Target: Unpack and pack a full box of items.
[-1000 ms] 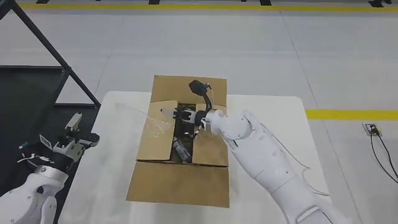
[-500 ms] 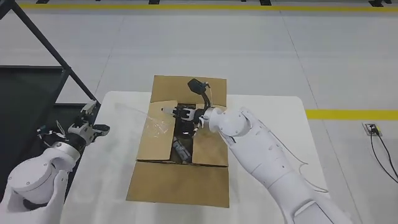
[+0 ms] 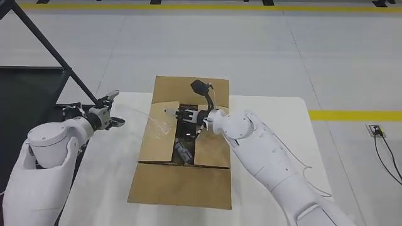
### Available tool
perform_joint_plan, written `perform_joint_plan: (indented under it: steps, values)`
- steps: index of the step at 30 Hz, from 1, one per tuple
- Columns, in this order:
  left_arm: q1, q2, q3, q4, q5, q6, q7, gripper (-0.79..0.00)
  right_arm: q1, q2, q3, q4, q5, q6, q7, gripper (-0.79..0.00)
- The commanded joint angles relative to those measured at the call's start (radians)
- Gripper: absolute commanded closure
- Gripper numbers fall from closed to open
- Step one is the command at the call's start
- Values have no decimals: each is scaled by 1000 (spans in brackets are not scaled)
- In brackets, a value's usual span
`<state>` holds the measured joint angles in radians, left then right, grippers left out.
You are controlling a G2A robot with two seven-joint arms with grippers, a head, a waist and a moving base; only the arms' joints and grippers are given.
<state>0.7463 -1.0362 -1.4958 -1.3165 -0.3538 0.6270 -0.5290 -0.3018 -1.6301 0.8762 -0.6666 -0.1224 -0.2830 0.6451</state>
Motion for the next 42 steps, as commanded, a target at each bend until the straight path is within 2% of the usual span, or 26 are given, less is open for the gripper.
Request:
perform_joint_plan:
  steps: [1, 4, 8, 9, 10, 15, 18, 20, 22, 24, 32, 42]
  values:
    - [-36, -2, 25, 44, 7, 16, -15, -767, -4, 2, 6, -6, -1, -3, 5, -505]
    - [-77, -6, 58, 97, 15, 30, -13, -696, -9, 5, 13, -14, -4, -2, 11, -483]
    - [-111, -12, 92, 147, 12, 28, -12, -496, -8, 5, 17, -10, -7, 8, 18, -379]
    - [-117, -13, 99, 156, 11, 27, -12, -416, -6, 4, 19, -6, -6, 10, 19, -360]
    - [-121, -14, 104, 164, 10, 25, -12, -385, -5, 4, 20, -3, -5, 11, 21, -354]
    - [-132, -17, 122, 189, 4, 18, -16, -351, 6, -2, 20, 19, 1, 15, 32, -259]
    - [-132, -17, 125, 196, -2, 14, -16, -249, 15, -6, 18, 32, 3, 14, 36, -160]
    - [-131, -17, 124, 198, -9, 8, -15, -52, 21, -10, 18, 42, 7, 13, 38, -111]
    - [-128, -16, 119, 194, -18, 4, -12, 0, 27, -13, 15, 51, 10, 11, 41, -40]
    - [-124, -16, 112, 187, -28, 1, -7, 0, 32, -18, 13, 61, 13, 11, 42, 0]
    - [-93, -9, 83, 142, -54, -9, 10, 0, 52, -33, 12, 107, 32, 12, 39, 0]
    - [13, 6, 10, 28, -91, -25, 30, 0, 65, -42, 25, 144, 53, 6, 30, 0]
